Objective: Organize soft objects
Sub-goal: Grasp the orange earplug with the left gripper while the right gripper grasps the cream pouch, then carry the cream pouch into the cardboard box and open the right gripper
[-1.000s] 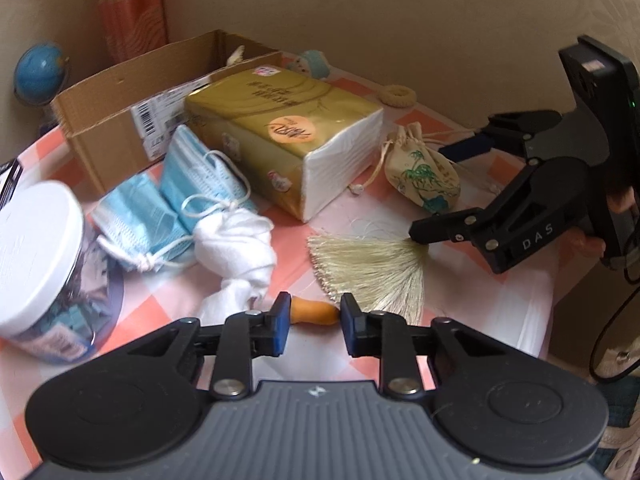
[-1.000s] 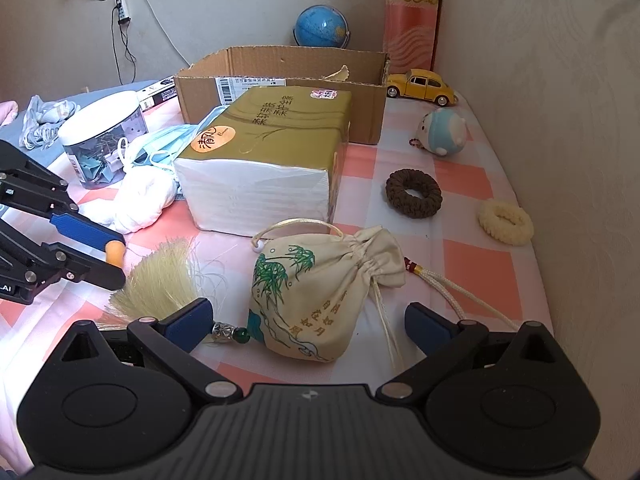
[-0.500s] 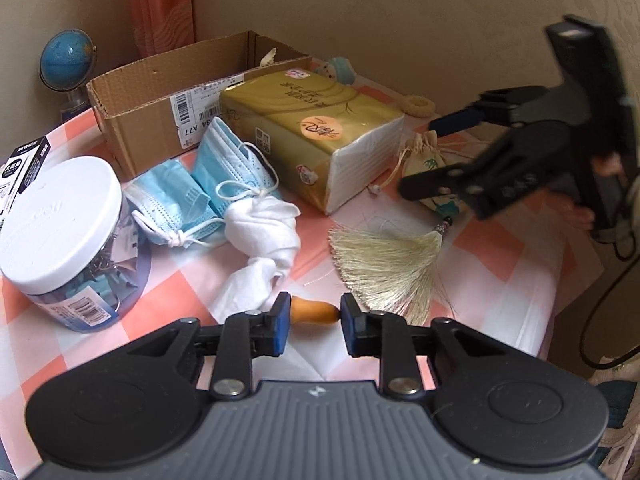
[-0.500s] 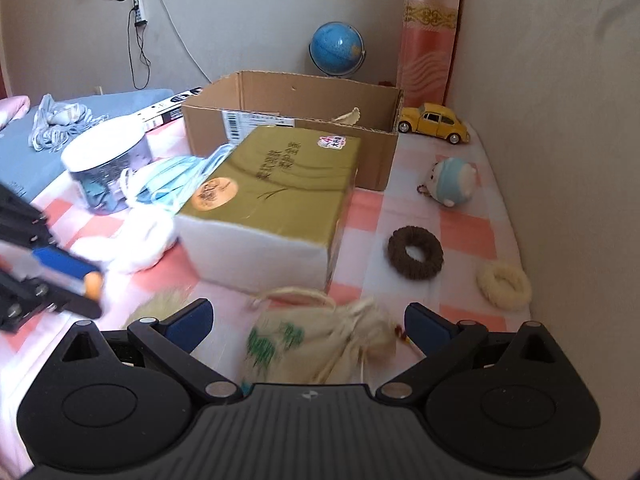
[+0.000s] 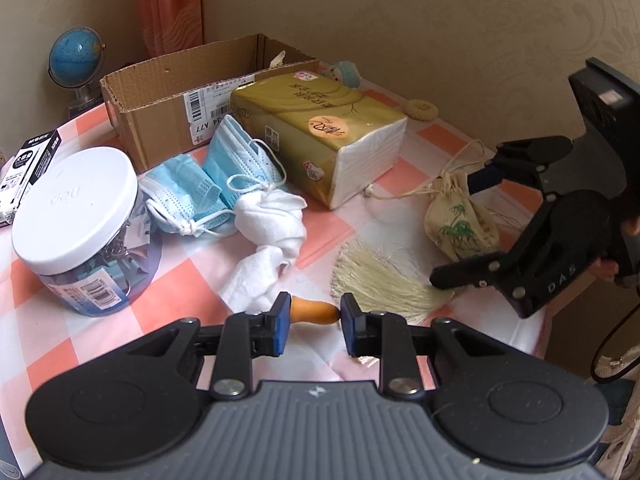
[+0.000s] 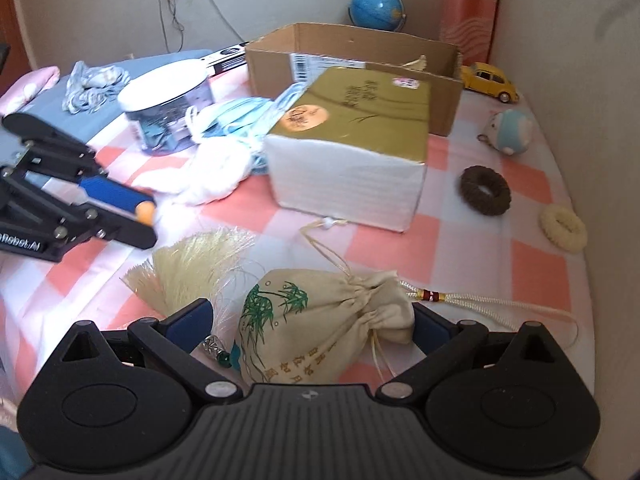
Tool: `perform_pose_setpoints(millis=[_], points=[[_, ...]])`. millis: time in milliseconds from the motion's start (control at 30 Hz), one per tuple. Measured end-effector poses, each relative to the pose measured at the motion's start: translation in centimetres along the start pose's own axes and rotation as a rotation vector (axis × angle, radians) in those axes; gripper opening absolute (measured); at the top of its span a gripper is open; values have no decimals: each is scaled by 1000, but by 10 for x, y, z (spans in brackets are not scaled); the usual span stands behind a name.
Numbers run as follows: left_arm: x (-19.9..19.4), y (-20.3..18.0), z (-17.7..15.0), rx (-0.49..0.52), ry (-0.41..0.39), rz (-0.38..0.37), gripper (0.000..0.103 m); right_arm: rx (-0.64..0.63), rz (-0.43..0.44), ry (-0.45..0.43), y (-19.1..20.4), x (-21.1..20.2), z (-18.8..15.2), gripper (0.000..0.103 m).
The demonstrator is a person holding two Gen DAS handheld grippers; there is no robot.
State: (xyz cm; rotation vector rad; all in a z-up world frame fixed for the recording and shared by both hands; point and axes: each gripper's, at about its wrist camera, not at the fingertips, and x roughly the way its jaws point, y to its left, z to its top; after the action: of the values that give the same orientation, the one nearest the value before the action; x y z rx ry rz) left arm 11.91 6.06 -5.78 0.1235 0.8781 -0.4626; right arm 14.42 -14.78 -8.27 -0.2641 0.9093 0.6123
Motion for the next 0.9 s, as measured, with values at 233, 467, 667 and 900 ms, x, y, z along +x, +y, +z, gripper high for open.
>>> perform_pose_setpoints(millis=[233, 467, 667, 900], points=[[-5, 0, -1, -4, -5, -2, 25, 8, -46, 2, 4, 0, 2, 97], [-6, -2, 0, 9, 16, 2, 25, 1, -81, 7, 5, -6, 0, 84], [-15, -6, 0, 19, 20, 0, 25, 60, -120, -2, 5, -21, 4, 81], [-25, -9, 5, 20, 42, 24, 25, 98, -115, -6, 8, -48, 21, 81]])
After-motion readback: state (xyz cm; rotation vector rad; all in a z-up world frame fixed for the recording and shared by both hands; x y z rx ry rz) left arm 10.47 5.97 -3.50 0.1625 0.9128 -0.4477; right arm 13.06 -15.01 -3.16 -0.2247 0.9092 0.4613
